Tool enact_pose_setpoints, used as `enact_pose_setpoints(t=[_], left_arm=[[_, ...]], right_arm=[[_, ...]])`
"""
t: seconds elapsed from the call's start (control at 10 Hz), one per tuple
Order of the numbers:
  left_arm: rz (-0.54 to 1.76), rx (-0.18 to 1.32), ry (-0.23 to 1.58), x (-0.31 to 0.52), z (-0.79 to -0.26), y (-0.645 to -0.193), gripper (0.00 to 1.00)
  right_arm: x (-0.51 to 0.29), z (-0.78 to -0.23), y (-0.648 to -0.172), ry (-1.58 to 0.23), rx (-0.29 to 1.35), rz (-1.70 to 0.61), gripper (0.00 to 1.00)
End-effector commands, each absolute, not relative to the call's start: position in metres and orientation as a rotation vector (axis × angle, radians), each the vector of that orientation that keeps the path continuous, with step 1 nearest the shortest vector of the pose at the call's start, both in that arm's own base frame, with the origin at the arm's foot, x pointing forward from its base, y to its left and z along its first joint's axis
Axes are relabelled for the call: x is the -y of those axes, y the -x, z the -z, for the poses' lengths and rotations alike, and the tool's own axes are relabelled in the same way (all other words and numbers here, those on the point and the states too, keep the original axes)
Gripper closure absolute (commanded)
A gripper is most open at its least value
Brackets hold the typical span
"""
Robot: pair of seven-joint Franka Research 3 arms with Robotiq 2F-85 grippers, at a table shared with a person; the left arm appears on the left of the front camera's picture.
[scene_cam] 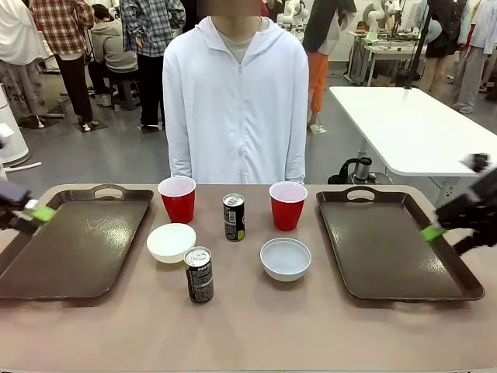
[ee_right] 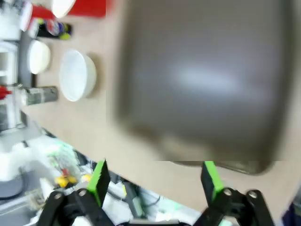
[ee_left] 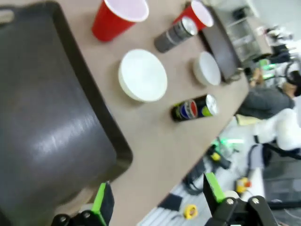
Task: Prepare tableware on both trays.
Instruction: Pick up a Picnic Bowl from the table and place it on a Handle tray.
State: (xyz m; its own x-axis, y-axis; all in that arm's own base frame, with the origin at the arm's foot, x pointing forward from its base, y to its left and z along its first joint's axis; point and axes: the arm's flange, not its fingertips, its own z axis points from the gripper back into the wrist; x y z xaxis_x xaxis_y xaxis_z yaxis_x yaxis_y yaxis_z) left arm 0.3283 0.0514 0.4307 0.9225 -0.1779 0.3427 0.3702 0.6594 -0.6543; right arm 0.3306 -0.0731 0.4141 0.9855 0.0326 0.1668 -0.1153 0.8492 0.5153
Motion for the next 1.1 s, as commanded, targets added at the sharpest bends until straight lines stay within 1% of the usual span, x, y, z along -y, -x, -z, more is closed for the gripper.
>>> enact_pose_setpoints(t=[0.0, 0.1, 0.3, 0.5, 0.7, 1.0], left_arm=[[0.308, 0.255, 0.859, -0.087, -0.410, -0.300, 0.00], [0.279, 0.280, 0.882, -0.108, -0.410, -0.294, 0.00], [0.249, 0.326, 0.899, -0.116, -0.418, -0.285, 0.00], [0.225, 0.370, 0.898, -0.120, -0.426, -0.272, 0.00], [0.212, 0.388, 0.890, -0.126, -0.430, -0.266, 0.00], [0.194, 0.362, 0.855, -0.119, -0.431, -0.265, 0.00]], right_arm=[[0.092, -0.368, -0.240, -0.674, 0.242, -0.041, 0.00], [0.110, -0.373, -0.224, -0.705, 0.279, -0.015, 0.00], [0.131, -0.397, -0.194, -0.723, 0.380, 0.017, 0.00], [0.139, -0.420, -0.168, -0.717, 0.432, 0.023, 0.00], [0.142, -0.427, -0.169, -0.720, 0.438, 0.016, 0.00], [0.142, -0.416, -0.188, -0.752, 0.410, 0.007, 0.00]])
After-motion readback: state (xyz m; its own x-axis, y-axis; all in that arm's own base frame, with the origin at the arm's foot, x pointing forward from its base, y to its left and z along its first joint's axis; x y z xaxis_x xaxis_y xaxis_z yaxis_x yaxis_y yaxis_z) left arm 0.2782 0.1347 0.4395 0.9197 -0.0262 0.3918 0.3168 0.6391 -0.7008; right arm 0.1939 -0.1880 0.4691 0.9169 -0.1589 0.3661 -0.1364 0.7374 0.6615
